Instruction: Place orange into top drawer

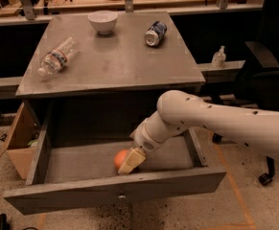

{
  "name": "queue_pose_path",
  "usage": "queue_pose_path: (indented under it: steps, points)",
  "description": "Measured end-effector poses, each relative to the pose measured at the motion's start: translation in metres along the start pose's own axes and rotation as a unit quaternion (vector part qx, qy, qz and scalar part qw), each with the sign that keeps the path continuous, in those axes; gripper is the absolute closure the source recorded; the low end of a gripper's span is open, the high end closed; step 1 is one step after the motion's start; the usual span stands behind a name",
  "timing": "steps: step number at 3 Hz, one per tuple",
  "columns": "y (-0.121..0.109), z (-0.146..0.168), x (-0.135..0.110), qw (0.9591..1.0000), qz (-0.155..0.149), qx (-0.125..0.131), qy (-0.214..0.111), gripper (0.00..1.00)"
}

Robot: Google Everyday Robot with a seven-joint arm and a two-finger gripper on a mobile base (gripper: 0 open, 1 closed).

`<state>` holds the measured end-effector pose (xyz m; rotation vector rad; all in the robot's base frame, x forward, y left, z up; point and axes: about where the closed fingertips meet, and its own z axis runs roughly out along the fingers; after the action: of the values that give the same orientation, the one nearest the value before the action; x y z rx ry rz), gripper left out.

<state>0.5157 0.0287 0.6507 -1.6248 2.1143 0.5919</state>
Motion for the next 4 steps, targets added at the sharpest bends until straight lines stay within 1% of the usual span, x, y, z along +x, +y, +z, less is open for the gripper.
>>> queue_pose_path:
  steps: [1, 2, 3, 4]
  points:
    - [-0.008, -0.012, 0.001, 0.9995, 0.011, 0.024, -0.018, 0.14]
    - [-0.019, -0.057, -0.006, 0.9947, 0.02, 0.079, -0.063, 0.38]
    - [-0.024, -0.114, -0.012, 0.9831, 0.029, 0.14, -0.114, 0.62]
    - [-0.021, -0.178, -0.02, 0.9676, 0.029, 0.192, -0.161, 0.83]
